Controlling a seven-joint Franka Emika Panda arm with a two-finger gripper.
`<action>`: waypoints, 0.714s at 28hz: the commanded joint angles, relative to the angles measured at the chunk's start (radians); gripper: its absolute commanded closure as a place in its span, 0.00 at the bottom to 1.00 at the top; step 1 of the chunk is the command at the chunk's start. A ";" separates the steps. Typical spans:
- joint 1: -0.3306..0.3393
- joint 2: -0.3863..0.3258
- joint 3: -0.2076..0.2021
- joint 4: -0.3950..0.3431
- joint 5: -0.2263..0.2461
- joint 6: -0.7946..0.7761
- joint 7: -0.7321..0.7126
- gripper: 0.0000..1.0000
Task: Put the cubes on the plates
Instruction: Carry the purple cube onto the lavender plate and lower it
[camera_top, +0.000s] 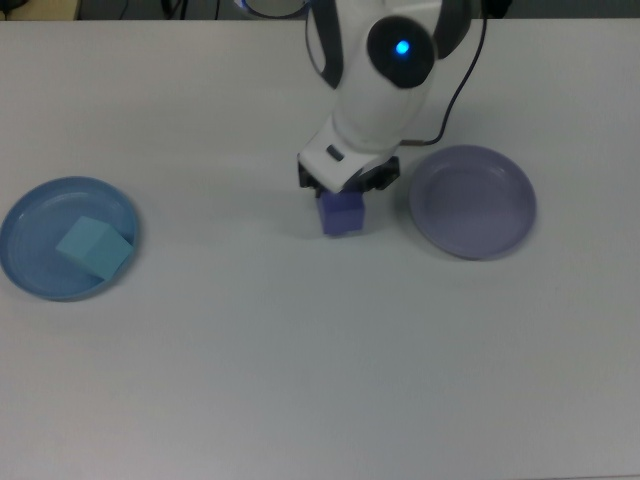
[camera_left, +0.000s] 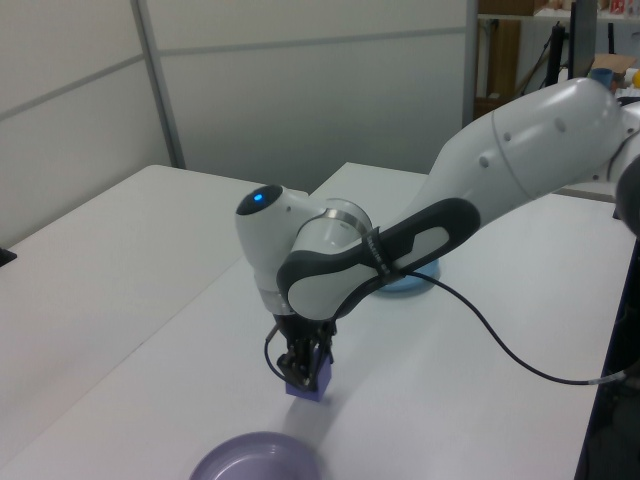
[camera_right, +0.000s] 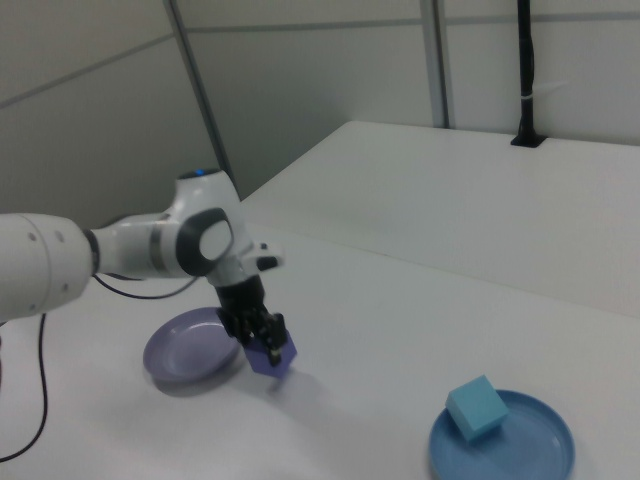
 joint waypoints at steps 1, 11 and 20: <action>0.042 -0.071 0.059 0.008 -0.006 -0.049 0.034 0.85; 0.192 -0.008 0.067 0.091 -0.019 -0.037 0.079 0.82; 0.270 0.047 0.067 0.103 -0.053 -0.035 0.137 0.33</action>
